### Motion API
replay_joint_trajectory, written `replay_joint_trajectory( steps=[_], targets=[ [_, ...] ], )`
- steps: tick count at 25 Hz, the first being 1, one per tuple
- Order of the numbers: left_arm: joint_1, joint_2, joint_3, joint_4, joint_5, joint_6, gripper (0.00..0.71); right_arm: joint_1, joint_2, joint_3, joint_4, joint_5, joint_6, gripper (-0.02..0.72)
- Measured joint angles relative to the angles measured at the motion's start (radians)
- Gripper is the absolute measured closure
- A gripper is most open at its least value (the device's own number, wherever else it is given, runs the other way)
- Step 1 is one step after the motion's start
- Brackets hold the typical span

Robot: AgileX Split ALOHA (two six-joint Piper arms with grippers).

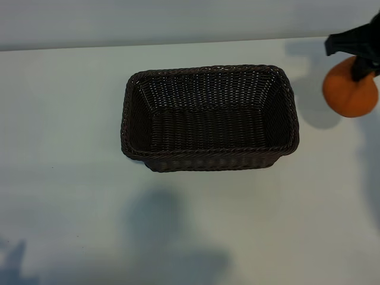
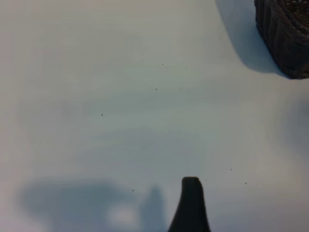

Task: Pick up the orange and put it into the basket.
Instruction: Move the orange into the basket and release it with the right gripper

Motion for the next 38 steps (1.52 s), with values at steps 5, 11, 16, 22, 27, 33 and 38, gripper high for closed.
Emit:
replay_joint_trajectory(
  steps=[5,11,16,22,27,33,38],
  targets=[
    [0.000,0.000,0.000,0.000,0.000,-0.001,0.116,0.130,0.038,-0.064,0.002,0.000,0.017,0.611],
    [0.000,0.000,0.000,0.000,0.000,-0.001,0.116,0.263,0.145,-0.168,0.003,0.008,0.019,0.611],
    [0.000,0.000,0.000,0.000,0.000,-0.001,0.116,0.305,0.229,-0.231,0.004,0.010,0.021,0.612],
    [0.000,0.000,0.000,0.000,0.000,-0.001,0.116,0.305,0.303,-0.256,-0.001,-0.016,0.019,0.612],
    [0.000,0.000,0.000,0.000,0.000,-0.001,0.116,0.305,0.389,-0.258,0.003,-0.046,0.018,0.612],
    [0.000,0.000,0.000,0.000,0.000,-0.001,0.116,0.305,0.502,-0.258,0.003,-0.061,0.011,0.612],
    [0.000,0.000,0.000,0.000,0.000,-0.001,0.116,0.305,0.517,-0.263,0.003,-0.065,0.012,0.612]
  ],
)
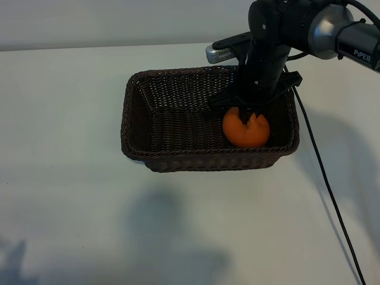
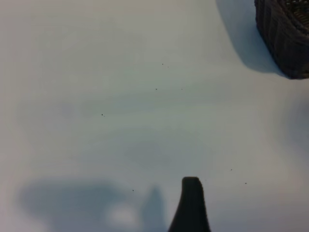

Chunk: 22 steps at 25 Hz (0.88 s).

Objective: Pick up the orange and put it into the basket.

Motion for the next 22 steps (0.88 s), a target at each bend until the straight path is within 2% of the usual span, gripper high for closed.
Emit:
replay_joint_trajectory(
  steps=[4,6,7,10,12,13,16,22],
  targets=[
    [0.000,0.000,0.000,0.000,0.000,0.000,0.116,0.000,-0.001,-0.002,0.001,0.003,-0.002,0.574],
    [0.000,0.000,0.000,0.000,0.000,0.001,0.116,0.000,-0.001,-0.008,0.001,0.018,-0.005,0.503],
    [0.000,0.000,0.000,0.000,0.000,0.002,0.116,0.000,-0.001,-0.017,0.001,0.033,-0.009,0.460],
    [0.000,0.000,0.000,0.000,0.000,0.002,0.116,0.000,-0.001,-0.068,0.016,0.107,-0.021,0.265],
    [0.000,0.000,0.000,0.000,0.000,0.002,0.116,0.000,-0.001,-0.125,0.028,0.164,-0.035,0.163],
    [0.000,0.000,0.000,0.000,0.000,0.002,0.116,0.000,-0.001,-0.161,0.037,0.179,-0.041,0.137],
    [0.000,0.000,0.000,0.000,0.000,0.002,0.116,0.000,-0.001,-0.260,0.053,0.186,-0.048,0.118],
    [0.000,0.000,0.000,0.000,0.000,0.002,0.116,-0.012,-0.032,-0.345,0.050,0.189,-0.048,0.154]
  ],
)
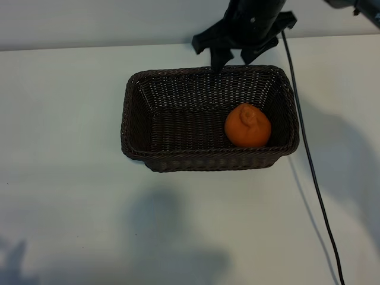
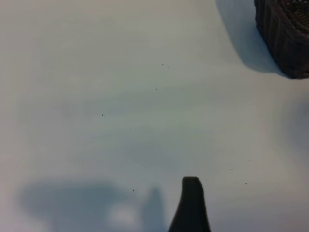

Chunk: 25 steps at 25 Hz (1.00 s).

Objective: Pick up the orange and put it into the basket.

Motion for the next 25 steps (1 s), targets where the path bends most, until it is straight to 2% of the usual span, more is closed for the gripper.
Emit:
replay_joint_trajectory(
  steps=[3,6,12,16,20,25],
  targets=[
    [0.000,0.000,0.000,0.000,0.000,0.000,0.117,-0.051,-0.013,0.000,-0.014,0.003,-0.011,0.156],
    [0.000,0.000,0.000,0.000,0.000,0.000,0.117,-0.146,-0.022,0.000,-0.033,0.005,-0.027,0.157],
    [0.000,0.000,0.000,0.000,0.000,0.000,0.117,-0.401,-0.033,0.000,-0.078,0.005,-0.066,0.159],
    [0.000,0.000,0.000,0.000,0.000,0.000,0.117,-0.562,-0.033,0.000,-0.076,0.005,-0.091,0.159],
    [0.000,0.000,0.000,0.000,0.000,-0.001,0.117,-0.663,-0.039,0.000,-0.058,0.006,-0.100,0.160],
    [0.000,0.000,0.000,0.000,0.000,-0.002,0.117,-0.723,-0.106,0.016,-0.046,0.010,-0.101,0.160]
  ],
)
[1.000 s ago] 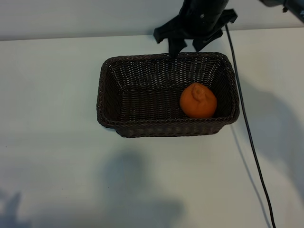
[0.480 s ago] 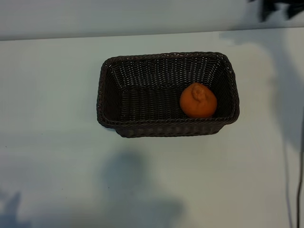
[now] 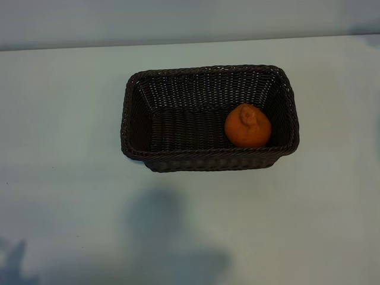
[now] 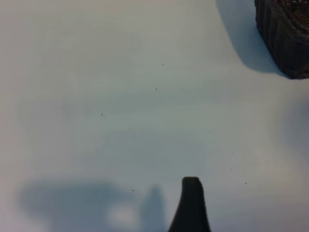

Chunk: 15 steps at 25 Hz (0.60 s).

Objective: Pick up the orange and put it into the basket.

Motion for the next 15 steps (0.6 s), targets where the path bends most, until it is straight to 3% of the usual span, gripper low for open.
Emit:
replay_joint_trajectory(
  steps=[6,15],
  targets=[
    [0.000,0.000,0.000,0.000,0.000,0.000,0.117,-0.022,-0.208,0.095,0.025,0.006,-0.003,0.160],
    [0.000,0.000,0.000,0.000,0.000,0.000,0.117,-0.022,-0.757,0.482,0.042,-0.003,-0.030,0.162]
  ],
)
